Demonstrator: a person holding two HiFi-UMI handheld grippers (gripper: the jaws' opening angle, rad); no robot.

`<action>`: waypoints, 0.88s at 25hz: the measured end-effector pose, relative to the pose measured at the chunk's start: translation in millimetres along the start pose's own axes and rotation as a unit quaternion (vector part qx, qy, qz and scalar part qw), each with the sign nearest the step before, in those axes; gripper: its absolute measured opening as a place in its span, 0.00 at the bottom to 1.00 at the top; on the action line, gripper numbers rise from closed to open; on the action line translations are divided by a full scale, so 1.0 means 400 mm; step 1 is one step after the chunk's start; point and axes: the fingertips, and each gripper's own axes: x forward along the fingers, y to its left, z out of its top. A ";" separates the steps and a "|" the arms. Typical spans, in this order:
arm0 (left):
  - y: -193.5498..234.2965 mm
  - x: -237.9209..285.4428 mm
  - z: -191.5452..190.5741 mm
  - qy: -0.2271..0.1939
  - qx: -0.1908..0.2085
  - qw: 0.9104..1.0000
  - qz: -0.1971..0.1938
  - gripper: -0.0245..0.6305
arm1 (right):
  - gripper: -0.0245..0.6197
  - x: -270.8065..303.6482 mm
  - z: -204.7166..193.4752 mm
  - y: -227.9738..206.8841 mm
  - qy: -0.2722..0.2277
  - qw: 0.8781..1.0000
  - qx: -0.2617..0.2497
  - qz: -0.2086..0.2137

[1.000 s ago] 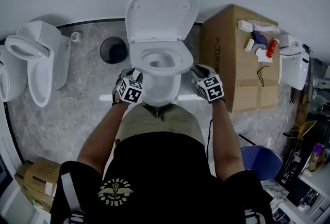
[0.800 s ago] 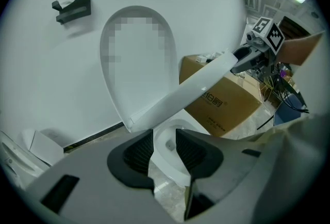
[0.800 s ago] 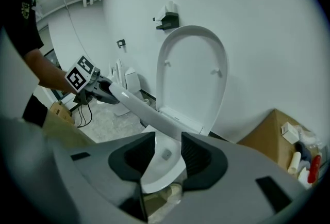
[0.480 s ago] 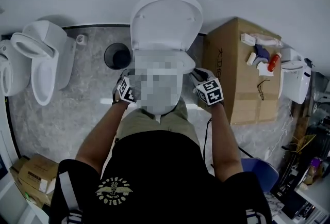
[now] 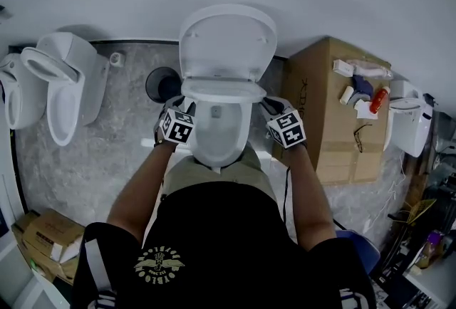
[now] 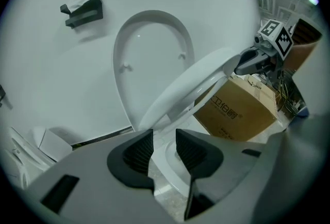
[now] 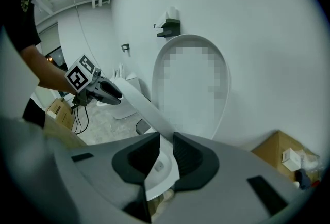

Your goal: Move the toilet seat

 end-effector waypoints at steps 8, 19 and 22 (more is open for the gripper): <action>0.035 0.018 0.050 -0.004 -0.016 1.000 0.020 0.27 | 0.18 0.017 0.044 -0.045 -0.001 1.000 -0.007 0.013; 0.092 0.057 0.131 -0.006 -0.027 0.998 0.047 0.26 | 0.16 0.058 0.115 -0.127 -0.006 1.000 -0.008 0.021; 0.107 0.067 0.150 -0.007 -0.027 0.998 0.053 0.26 | 0.16 0.069 0.134 -0.148 -0.005 1.000 -0.011 0.023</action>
